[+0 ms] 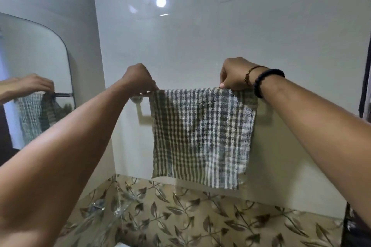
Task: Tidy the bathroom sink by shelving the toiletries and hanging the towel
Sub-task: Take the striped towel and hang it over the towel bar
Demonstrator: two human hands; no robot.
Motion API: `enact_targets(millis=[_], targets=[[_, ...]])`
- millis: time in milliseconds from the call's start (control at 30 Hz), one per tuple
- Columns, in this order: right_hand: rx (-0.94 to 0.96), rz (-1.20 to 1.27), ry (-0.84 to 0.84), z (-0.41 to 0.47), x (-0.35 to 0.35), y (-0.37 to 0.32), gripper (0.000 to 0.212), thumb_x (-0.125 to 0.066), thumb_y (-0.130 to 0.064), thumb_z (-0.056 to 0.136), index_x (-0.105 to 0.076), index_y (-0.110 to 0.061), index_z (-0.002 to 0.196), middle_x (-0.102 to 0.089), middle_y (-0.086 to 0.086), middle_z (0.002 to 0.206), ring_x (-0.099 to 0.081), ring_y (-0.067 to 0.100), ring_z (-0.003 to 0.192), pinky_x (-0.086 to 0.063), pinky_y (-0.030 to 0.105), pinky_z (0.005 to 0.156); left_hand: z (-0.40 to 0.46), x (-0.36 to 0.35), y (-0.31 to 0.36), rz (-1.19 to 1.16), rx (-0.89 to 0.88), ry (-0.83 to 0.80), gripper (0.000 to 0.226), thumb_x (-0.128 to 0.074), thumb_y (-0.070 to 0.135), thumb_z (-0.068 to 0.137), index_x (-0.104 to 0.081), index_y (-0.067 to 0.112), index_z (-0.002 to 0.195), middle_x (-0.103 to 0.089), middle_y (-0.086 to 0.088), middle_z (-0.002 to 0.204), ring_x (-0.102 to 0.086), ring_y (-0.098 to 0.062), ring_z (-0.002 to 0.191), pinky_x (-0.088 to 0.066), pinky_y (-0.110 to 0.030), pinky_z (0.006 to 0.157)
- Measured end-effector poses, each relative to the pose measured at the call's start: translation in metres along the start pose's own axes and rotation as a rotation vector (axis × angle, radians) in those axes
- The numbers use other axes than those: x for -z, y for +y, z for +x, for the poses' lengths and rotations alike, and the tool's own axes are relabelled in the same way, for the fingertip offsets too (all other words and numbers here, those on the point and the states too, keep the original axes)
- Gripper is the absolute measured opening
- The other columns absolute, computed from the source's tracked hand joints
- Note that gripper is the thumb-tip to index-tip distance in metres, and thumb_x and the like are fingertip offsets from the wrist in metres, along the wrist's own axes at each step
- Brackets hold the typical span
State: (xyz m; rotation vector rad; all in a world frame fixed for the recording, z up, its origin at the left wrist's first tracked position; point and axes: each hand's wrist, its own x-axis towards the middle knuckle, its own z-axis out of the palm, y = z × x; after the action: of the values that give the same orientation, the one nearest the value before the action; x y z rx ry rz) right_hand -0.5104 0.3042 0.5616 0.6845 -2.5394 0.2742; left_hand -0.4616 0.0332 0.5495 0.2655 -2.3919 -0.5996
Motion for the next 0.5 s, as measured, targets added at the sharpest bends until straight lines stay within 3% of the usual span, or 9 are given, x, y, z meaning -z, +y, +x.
enact_targets(millis=[67, 200, 300, 367, 500], targets=[[-0.004, -0.006, 0.028, 0.002, -0.005, 0.001, 0.016, -0.065, -0.004, 0.088, -0.074, 0.005, 0.098, -0.075, 0.020, 0.098, -0.072, 0.029, 0.091, -0.061, 0.044, 0.081, 0.001, -0.002, -0.002, 0.053, 0.001, 0.037, 0.021, -0.073, 0.011, 0.076, -0.074, -0.007, 0.087, -0.074, -0.019, 0.086, -0.071, -0.034, 0.082, -0.060, -0.047, 0.079], [-0.025, -0.029, 0.032, 0.002, -0.008, 0.006, 0.011, -0.065, -0.004, 0.089, -0.075, 0.000, 0.088, -0.075, 0.013, 0.081, -0.072, 0.023, 0.076, -0.059, 0.034, 0.068, 0.003, -0.004, -0.016, 0.113, 0.034, 0.095, 0.016, -0.066, 0.005, 0.080, -0.072, -0.007, 0.088, -0.073, -0.024, 0.092, -0.069, -0.036, 0.088, -0.060, -0.046, 0.079], [-0.032, -0.015, 0.019, 0.003, -0.007, 0.008, 0.011, -0.065, -0.005, 0.088, -0.075, -0.001, 0.090, -0.075, 0.012, 0.088, -0.071, 0.022, 0.081, -0.060, 0.034, 0.073, 0.008, -0.006, -0.027, 0.079, 0.059, 0.151, 0.013, -0.070, 0.005, 0.079, -0.073, -0.003, 0.088, -0.073, -0.021, 0.093, -0.068, -0.034, 0.089, -0.060, -0.044, 0.080], [-0.011, 0.014, 0.005, 0.002, -0.005, 0.007, 0.014, -0.069, -0.014, 0.089, -0.076, -0.005, 0.095, -0.075, 0.007, 0.096, -0.068, 0.021, 0.087, -0.056, 0.032, 0.074, 0.009, -0.006, -0.032, 0.016, 0.022, 0.182, 0.011, -0.075, 0.013, 0.081, -0.075, 0.003, 0.085, -0.073, -0.016, 0.091, -0.065, -0.027, 0.083, -0.056, -0.036, 0.075], [0.029, 0.133, -0.052, -0.002, 0.006, 0.003, 0.020, -0.074, -0.032, 0.084, -0.078, -0.016, 0.094, -0.070, -0.006, 0.077, -0.062, 0.009, 0.075, -0.044, 0.026, 0.065, 0.007, -0.003, -0.034, -0.049, -0.137, 0.023, 0.010, -0.079, 0.034, 0.080, -0.079, 0.024, 0.079, -0.075, -0.002, 0.077, -0.069, -0.015, 0.072, -0.046, -0.020, 0.062]])
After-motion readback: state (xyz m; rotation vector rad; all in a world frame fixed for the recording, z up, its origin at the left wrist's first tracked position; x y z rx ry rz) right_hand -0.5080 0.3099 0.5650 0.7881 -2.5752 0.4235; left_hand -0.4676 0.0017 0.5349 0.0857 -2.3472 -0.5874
